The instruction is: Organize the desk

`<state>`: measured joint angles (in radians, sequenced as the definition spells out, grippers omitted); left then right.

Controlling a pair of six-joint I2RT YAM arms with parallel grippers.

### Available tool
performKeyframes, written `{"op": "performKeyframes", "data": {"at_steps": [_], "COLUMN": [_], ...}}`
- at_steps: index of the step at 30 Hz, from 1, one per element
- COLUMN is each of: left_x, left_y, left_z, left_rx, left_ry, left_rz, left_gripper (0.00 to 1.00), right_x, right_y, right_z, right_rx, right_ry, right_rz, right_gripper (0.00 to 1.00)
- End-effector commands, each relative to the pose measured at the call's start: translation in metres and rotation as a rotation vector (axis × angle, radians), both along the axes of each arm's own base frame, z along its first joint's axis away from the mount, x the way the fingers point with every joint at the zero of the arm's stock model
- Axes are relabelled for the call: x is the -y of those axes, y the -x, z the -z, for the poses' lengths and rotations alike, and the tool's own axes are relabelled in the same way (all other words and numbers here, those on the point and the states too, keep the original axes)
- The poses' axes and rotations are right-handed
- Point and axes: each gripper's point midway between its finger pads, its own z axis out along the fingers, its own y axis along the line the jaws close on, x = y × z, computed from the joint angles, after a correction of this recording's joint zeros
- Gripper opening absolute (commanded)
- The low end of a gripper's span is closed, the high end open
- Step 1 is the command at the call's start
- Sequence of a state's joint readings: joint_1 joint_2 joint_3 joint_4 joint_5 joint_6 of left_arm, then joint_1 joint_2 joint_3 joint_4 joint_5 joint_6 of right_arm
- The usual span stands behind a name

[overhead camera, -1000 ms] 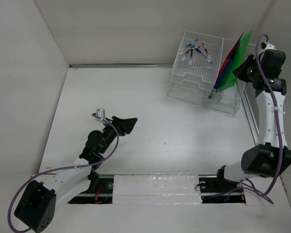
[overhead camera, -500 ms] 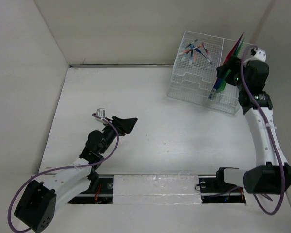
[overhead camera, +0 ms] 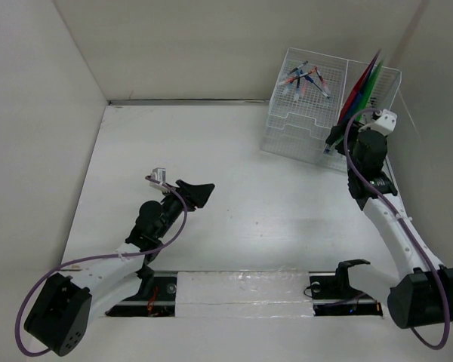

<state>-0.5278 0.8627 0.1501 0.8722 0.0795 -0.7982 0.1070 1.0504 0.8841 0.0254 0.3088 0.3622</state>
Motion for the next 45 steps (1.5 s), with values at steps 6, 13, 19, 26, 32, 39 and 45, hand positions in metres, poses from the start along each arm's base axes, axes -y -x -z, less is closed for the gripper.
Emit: {"op": "performKeyframes", "data": {"at_steps": [6, 13, 19, 26, 32, 39, 45], "left_x": [-0.001, -0.002, 0.001, 0.001, 0.002, 0.003, 0.003], "left_y": [0.000, -0.001, -0.002, -0.002, -0.002, -0.001, 0.000], "left_z": [-0.019, -0.018, -0.015, -0.013, -0.014, -0.014, -0.014], "left_rx": [0.068, 0.067, 0.054, 0.051, 0.053, 0.052, 0.054], "left_ry": [0.030, 0.026, 0.023, 0.019, 0.022, 0.024, 0.026], "left_rz": [0.000, -0.004, 0.006, 0.006, 0.009, 0.015, 0.021], "left_gripper": [0.67, 0.67, 0.67, 0.67, 0.67, 0.67, 0.67], "right_x": [0.022, 0.024, 0.030, 0.027, 0.022, 0.015, 0.016], "right_y": [-0.025, -0.026, -0.021, -0.038, -0.048, -0.035, -0.023], "right_z": [-0.044, -0.041, -0.069, -0.062, -0.053, -0.064, -0.067], "right_rx": [0.147, 0.101, 0.032, -0.108, -0.197, -0.183, -0.182], "right_ry": [0.021, 0.023, 0.013, -0.007, -0.010, -0.014, -0.021], "right_rz": [0.147, 0.161, 0.085, -0.004, -0.076, -0.114, -0.131], "right_gripper": [0.52, 0.00, 0.00, 0.00, 0.00, 0.00, 0.00]}}
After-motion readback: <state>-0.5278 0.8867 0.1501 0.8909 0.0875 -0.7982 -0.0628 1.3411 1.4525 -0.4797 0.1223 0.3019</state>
